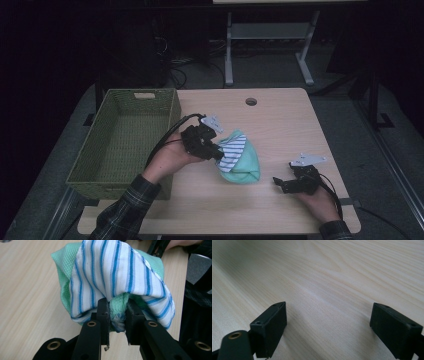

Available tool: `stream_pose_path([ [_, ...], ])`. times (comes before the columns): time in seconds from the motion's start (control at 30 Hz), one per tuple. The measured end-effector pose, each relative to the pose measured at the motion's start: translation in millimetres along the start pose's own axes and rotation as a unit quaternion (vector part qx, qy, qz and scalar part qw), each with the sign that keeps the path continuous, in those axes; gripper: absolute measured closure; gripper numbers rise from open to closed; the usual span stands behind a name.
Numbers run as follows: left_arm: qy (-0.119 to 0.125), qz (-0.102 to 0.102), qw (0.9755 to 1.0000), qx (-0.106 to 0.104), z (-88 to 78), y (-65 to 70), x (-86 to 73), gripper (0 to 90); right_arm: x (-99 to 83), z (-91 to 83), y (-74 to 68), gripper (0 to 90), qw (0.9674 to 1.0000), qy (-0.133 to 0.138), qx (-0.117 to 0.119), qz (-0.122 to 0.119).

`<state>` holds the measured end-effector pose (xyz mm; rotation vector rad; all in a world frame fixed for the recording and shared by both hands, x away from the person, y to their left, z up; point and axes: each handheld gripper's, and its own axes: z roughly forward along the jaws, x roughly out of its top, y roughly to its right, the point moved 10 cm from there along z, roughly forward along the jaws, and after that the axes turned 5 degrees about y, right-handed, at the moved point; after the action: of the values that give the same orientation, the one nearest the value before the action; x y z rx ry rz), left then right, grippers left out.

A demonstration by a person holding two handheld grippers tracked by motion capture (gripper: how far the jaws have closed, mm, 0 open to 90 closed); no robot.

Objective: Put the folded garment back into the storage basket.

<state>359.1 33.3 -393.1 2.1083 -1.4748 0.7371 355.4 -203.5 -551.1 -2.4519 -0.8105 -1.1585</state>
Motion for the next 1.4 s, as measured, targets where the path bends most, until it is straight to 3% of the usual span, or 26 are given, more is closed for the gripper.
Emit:
stream_pose_path([
  [0.3, 0.018, -0.012, 0.9996, 0.020, -27.1, -15.4, 0.8, 75.7, 0.0, 0.0, 0.0, 13.8, 1.0000, 0.000, 0.000, 0.000],
  [0.4, 0.013, -0.006, 0.9995, 0.028, -37.0, -20.7, -1.0, 75.7, 0.0, 0.0, 0.0, 13.8, 1.0000, 0.000, 0.000, 0.000],
  [0.67, 0.025, -0.023, 0.9981, 0.052, -58.1, -32.6, -6.2, 75.7, 0.3, 0.1, 0.4, 13.8, 1.0000, 0.001, 0.000, -0.001],
  [0.83, 0.031, -0.035, 0.9965, 0.070, -77.1, -42.6, -13.1, 75.7, 0.3, 0.1, 0.4, 13.8, 1.0000, 0.001, -0.001, -0.001],
  [1.13, 0.038, -0.055, 0.9937, 0.090, -97.0, -56.7, -25.2, 75.7, 0.3, 0.2, 0.6, 13.8, 1.0000, 0.001, -0.001, -0.001],
  [1.4, 0.053, -0.078, 0.9887, 0.117, -123.0, -72.2, -37.8, 75.7, 0.3, 0.1, 0.7, 13.8, 1.0000, 0.001, -0.002, 0.000],
])
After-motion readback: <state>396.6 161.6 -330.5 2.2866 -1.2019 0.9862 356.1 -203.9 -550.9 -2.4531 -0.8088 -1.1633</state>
